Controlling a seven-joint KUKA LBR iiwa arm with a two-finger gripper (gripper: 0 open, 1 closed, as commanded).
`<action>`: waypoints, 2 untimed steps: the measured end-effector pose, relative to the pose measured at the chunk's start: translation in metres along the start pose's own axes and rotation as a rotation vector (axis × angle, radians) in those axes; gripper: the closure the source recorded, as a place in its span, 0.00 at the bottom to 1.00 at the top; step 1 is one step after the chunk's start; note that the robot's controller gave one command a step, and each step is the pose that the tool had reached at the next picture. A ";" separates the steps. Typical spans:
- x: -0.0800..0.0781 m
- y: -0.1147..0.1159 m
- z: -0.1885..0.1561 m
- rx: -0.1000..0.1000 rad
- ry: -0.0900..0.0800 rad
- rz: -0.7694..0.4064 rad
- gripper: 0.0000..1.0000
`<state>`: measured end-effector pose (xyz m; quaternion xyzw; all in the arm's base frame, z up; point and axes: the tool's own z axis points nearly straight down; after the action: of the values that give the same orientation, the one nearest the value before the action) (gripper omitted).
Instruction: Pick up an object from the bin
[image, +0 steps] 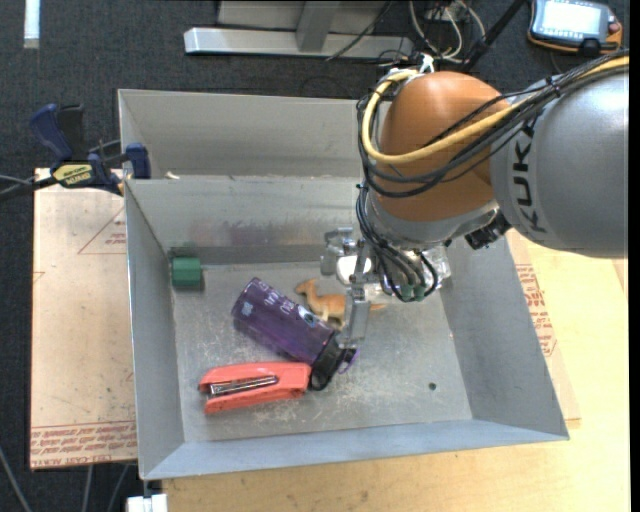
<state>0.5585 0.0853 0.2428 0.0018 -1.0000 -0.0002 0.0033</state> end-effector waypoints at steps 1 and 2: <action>-0.001 -0.001 -0.005 -0.001 -0.008 0.002 0.00; -0.017 0.005 0.049 -0.002 -0.012 0.068 0.00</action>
Offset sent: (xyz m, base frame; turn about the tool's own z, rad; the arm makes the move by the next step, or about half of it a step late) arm 0.0458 0.0168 -0.1728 0.2105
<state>0.5756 0.0905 0.1940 -0.0321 -0.9995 -0.0011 -0.0028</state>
